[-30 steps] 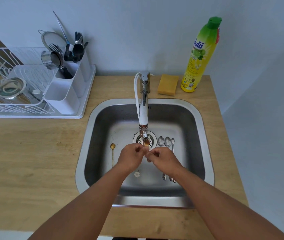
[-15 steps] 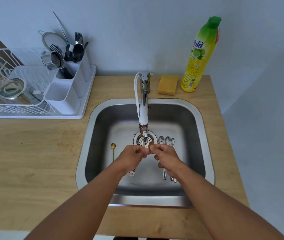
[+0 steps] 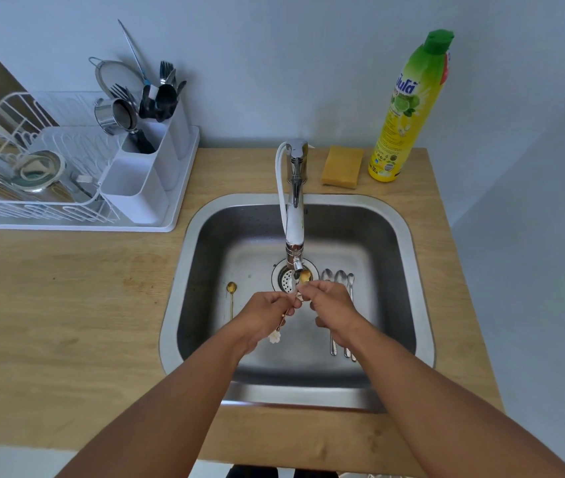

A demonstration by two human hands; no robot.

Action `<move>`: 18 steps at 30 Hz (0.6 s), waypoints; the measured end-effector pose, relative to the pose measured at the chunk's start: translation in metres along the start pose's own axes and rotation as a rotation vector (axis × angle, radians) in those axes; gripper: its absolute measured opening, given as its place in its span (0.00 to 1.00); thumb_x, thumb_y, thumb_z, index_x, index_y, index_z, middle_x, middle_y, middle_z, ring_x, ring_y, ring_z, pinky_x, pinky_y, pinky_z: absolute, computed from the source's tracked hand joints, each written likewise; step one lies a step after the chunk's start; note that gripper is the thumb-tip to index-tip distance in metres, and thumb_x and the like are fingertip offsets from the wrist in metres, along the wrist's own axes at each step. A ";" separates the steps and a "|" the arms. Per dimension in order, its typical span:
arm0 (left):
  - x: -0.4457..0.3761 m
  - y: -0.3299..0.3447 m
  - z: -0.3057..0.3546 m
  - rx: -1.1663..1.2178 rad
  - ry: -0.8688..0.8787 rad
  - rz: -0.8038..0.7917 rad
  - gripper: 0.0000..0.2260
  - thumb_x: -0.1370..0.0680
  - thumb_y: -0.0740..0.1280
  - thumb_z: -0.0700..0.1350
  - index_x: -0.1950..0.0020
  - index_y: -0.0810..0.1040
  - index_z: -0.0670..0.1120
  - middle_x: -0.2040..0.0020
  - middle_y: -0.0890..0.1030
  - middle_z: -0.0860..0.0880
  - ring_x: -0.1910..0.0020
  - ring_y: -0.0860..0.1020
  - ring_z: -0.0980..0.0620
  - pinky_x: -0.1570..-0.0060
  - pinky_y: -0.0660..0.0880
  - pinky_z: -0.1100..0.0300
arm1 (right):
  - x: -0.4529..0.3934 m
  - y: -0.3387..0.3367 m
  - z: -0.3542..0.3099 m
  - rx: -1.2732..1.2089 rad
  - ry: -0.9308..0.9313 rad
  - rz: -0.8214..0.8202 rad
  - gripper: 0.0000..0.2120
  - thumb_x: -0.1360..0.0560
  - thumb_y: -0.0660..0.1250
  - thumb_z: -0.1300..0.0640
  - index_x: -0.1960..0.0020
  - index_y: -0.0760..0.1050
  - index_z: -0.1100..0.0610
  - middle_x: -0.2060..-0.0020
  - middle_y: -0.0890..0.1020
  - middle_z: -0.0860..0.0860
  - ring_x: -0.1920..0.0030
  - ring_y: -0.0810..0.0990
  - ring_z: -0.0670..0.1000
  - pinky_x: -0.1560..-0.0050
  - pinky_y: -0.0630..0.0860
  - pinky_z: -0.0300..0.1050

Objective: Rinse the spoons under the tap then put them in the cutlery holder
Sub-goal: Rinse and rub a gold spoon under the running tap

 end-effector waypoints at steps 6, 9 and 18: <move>0.010 0.000 -0.023 -0.068 -0.064 -0.052 0.13 0.16 0.62 0.53 0.51 0.87 0.55 0.54 0.84 0.53 0.51 0.78 0.52 0.53 0.73 0.56 | -0.005 -0.007 -0.006 -0.029 -0.004 0.070 0.08 0.23 0.71 0.50 0.58 0.81 0.52 0.68 0.75 0.47 0.66 0.69 0.48 0.68 0.66 0.42; 0.008 -0.001 -0.026 -0.051 -0.088 -0.060 0.11 0.17 0.64 0.52 0.51 0.87 0.54 0.55 0.84 0.52 0.51 0.79 0.52 0.52 0.75 0.56 | -0.002 -0.003 0.003 -0.003 0.004 0.064 0.09 0.22 0.70 0.51 0.60 0.79 0.52 0.72 0.74 0.45 0.67 0.69 0.48 0.67 0.67 0.42; -0.002 -0.005 -0.020 0.055 -0.066 -0.002 0.11 0.18 0.67 0.54 0.53 0.87 0.53 0.58 0.84 0.54 0.58 0.80 0.54 0.59 0.75 0.59 | -0.003 0.012 -0.002 0.062 -0.027 0.024 0.09 0.22 0.70 0.54 0.56 0.83 0.58 0.76 0.76 0.41 0.73 0.71 0.41 0.70 0.67 0.38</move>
Point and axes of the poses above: each hand's wrist, its own x-axis away from the middle knuckle, its own y-axis out of the palm, z = x × y, the point moved 9 cm from there along -x, towards the middle knuckle
